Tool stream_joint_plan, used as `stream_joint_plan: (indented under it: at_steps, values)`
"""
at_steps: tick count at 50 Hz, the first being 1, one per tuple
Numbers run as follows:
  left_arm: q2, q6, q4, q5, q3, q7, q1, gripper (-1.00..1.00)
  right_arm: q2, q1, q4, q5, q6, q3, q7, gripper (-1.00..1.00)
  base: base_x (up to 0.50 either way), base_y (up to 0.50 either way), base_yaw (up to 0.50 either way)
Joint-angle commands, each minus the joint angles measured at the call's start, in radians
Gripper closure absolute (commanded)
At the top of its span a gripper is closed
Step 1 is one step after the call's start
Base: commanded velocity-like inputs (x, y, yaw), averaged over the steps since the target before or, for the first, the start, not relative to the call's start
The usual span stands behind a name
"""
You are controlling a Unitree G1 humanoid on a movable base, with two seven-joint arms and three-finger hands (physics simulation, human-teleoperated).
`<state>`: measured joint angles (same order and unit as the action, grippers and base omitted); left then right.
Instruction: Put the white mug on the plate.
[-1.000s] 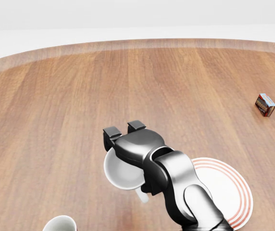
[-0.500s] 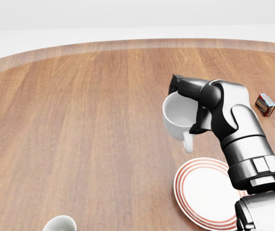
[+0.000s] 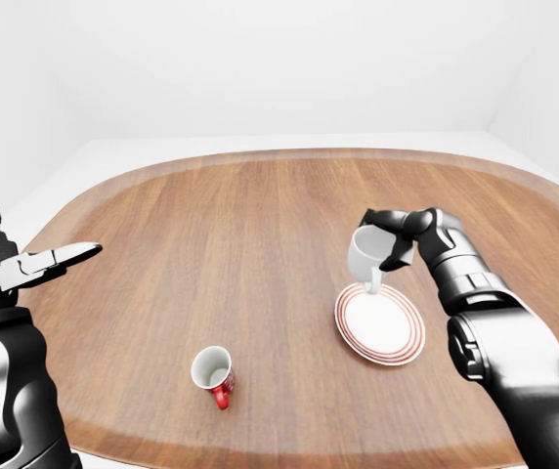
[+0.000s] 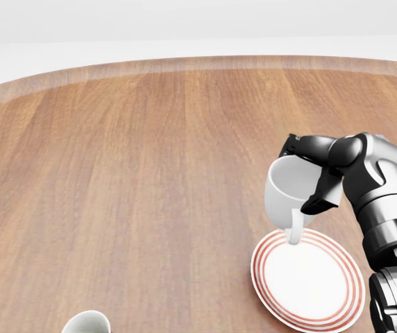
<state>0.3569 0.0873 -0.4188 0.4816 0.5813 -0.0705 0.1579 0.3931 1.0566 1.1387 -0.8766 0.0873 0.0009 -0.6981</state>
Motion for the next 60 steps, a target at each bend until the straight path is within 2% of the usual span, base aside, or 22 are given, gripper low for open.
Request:
stream_joint_plan:
  at_steps: [1,25,46,60]
  values:
    - [-0.003,0.000,0.005,-0.003,-0.003,0.003,-0.001,-1.00,0.028,-0.040,0.046,0.019,0.000,0.000,0.000,1.00,0.00,0.00,0.00]
    - [-0.002,0.000,0.007,-0.005,-0.003,0.004,0.001,-1.00,0.058,-0.121,0.111,0.054,0.000,-0.016,0.000,1.00,0.00,0.00,0.00]
    - [-0.001,0.000,0.006,-0.005,-0.003,0.003,0.002,-1.00,0.078,-0.129,0.148,0.091,0.000,-0.030,0.000,1.00,0.00,0.00,0.00]
    - [-0.004,0.000,0.000,-0.008,-0.005,0.003,0.000,-1.00,0.091,-0.156,0.157,0.116,0.000,-0.036,0.044,1.00,0.00,0.00,0.00]
